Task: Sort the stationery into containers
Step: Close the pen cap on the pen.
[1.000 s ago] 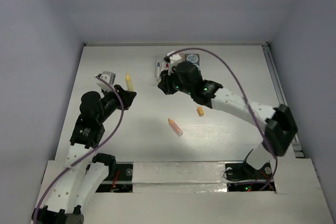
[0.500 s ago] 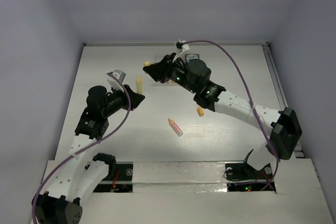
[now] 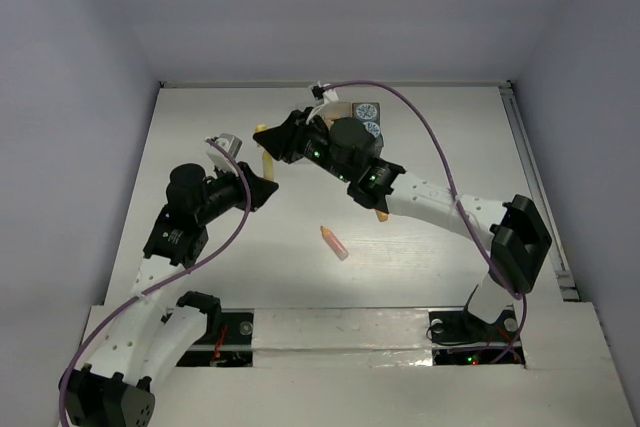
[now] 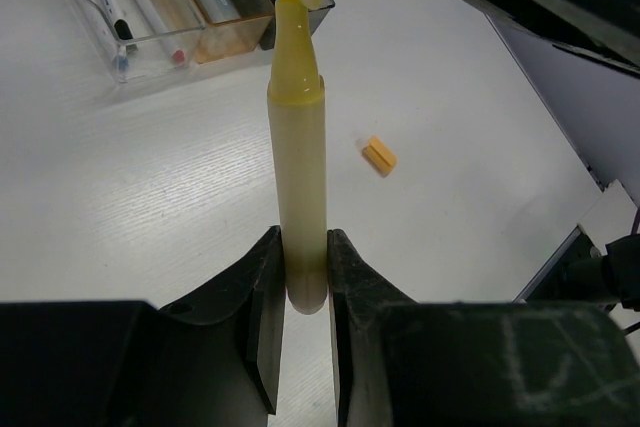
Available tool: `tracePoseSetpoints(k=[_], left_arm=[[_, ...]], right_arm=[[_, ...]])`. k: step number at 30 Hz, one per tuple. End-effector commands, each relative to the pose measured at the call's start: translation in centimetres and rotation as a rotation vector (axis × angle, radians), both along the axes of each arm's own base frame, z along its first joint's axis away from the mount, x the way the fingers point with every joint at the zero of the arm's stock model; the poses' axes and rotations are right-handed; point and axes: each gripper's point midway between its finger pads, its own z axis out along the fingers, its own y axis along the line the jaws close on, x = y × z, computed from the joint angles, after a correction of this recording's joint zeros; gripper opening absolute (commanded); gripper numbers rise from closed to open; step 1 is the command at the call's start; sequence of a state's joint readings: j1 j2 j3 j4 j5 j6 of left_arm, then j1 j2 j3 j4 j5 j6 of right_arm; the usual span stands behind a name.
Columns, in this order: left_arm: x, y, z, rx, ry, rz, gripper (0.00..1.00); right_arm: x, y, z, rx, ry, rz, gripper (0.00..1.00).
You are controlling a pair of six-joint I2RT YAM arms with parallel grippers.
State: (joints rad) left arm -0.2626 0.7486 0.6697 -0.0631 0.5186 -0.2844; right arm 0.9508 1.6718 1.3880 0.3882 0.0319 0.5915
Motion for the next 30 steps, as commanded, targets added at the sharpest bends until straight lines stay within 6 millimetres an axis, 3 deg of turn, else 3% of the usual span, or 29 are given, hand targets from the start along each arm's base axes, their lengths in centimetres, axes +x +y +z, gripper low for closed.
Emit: tracePoseSetpoints(k=[1,10,20,30], left_arm=[[0.3,-0.2,2.7,-0.014,-0.1,-0.01,0.0],[0.2,-0.1,2.9,-0.013,-0.109,-0.006,0.0],[0.7,0.6,2.9,-0.003,-0.109,0.047,0.0],[0.8,0.9,3.0,-0.001,-0.117,0.065,0.0]], right_arm=[[0.6,-0.1,3.1,0.081,-0.052,-0.048,0.0],[2.0,0.2,2.1,0.025,-0.071,-0.098,0.0],[1.5,-0.6,1.3,0.016,-0.072,-0.101,0.0],[0.3,0.3,-0.3,-0.019,-0.065,-0.078,0.0]])
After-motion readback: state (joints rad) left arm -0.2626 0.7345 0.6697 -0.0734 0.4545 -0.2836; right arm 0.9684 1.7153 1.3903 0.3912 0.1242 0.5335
